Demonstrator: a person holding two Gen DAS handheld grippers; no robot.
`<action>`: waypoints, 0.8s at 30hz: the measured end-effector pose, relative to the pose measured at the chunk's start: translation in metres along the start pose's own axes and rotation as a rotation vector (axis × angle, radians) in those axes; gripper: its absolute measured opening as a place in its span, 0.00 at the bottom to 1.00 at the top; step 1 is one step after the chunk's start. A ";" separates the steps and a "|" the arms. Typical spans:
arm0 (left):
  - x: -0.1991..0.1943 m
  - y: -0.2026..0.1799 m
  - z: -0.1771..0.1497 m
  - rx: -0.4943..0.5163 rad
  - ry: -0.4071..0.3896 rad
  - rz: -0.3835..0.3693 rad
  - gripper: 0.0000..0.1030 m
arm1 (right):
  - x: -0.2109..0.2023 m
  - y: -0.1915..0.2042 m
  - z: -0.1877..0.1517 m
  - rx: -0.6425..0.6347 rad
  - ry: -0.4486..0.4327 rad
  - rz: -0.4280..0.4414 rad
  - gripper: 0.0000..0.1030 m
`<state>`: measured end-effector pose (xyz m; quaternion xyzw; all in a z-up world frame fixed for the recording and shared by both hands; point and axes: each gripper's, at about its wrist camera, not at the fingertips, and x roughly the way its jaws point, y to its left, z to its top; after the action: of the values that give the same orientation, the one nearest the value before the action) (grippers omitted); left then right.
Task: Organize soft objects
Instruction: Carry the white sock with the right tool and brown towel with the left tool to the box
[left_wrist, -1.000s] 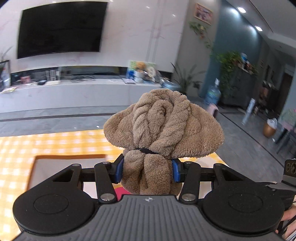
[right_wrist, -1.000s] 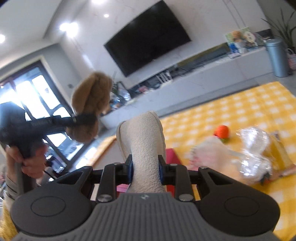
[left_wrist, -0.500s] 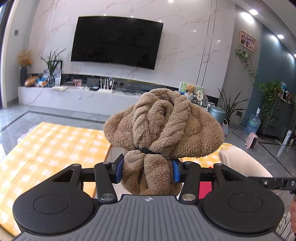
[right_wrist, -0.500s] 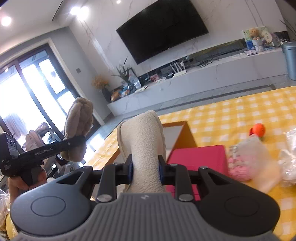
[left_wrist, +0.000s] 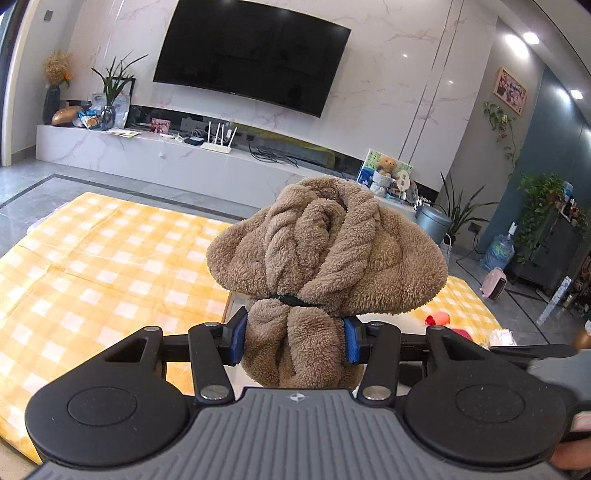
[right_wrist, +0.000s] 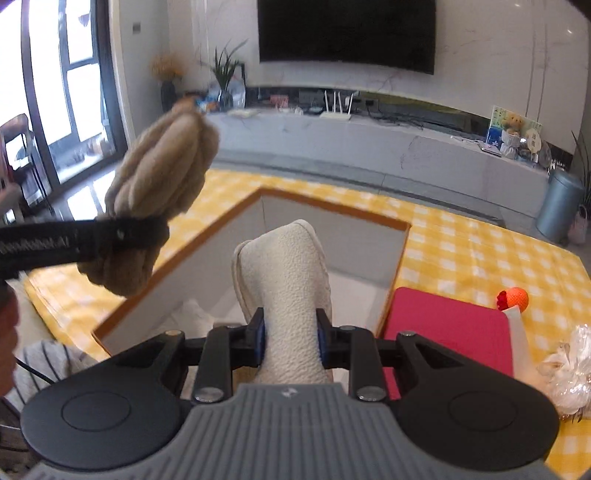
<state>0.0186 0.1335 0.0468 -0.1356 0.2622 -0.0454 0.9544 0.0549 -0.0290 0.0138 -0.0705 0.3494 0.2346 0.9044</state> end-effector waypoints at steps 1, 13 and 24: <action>-0.002 0.002 0.000 0.003 -0.001 0.000 0.55 | 0.006 0.005 -0.001 -0.018 0.011 -0.008 0.24; -0.006 0.010 -0.003 -0.039 0.002 0.004 0.55 | 0.053 0.031 -0.022 -0.224 0.179 -0.254 0.34; -0.004 0.017 -0.001 -0.040 0.008 -0.018 0.55 | 0.017 0.024 -0.013 -0.179 0.137 -0.102 0.87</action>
<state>0.0146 0.1503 0.0430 -0.1565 0.2656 -0.0491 0.9500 0.0467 -0.0051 -0.0062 -0.1847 0.3841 0.2131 0.8792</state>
